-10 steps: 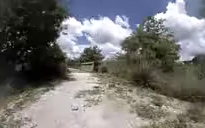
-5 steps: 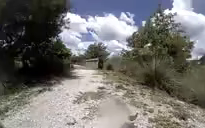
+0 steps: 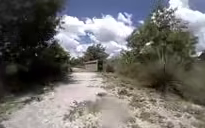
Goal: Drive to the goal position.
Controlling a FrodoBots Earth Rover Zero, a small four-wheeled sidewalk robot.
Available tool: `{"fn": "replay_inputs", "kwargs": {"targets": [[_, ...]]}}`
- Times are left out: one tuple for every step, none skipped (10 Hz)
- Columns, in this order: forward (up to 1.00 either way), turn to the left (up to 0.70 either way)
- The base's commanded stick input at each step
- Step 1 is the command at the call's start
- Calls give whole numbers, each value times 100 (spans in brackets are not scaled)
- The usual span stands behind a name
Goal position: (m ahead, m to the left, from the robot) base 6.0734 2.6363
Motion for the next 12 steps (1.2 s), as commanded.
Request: {"fn": "replay_inputs", "kwargs": {"targets": [[70, 1], [70, 11], [70, 26], [70, 20], [70, 2], [70, 0], [70, 0], [70, 0], [70, 0], [70, 0], [70, 0], [70, 0]]}}
